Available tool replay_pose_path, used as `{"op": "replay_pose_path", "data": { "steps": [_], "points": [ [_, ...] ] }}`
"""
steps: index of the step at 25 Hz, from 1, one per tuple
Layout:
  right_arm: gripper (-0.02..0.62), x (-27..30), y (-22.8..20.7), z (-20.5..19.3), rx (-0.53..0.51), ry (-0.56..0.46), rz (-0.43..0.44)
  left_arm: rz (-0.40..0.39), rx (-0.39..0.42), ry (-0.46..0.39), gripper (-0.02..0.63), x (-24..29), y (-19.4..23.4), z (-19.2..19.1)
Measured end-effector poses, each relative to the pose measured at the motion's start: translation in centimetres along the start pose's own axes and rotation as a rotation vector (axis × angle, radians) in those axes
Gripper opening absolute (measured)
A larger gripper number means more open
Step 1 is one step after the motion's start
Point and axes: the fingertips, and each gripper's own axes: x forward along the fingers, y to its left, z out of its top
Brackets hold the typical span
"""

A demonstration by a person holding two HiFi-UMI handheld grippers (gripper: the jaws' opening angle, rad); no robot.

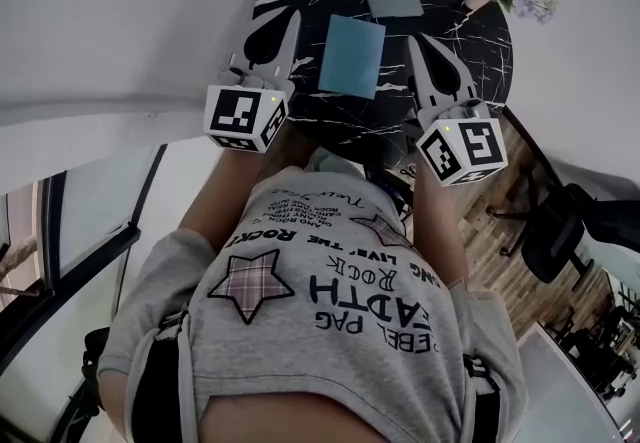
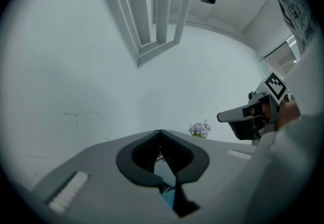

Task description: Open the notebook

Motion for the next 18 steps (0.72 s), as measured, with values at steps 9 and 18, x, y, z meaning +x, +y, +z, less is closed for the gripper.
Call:
{"op": "replay_pose_path", "data": {
  "steps": [9,18],
  "points": [
    [0.014,3.7,-1.2,-1.5,0.008,0.038,0.055,-0.009,-0.01,0.029,0.009,2.4,1.0,-1.6],
    [0.014,5.9,-1.9,-2.6,0.02,0.056,-0.023,-0.075,-0.039,0.087,0.009,4.2,3.0,-3.7]
  ]
}}
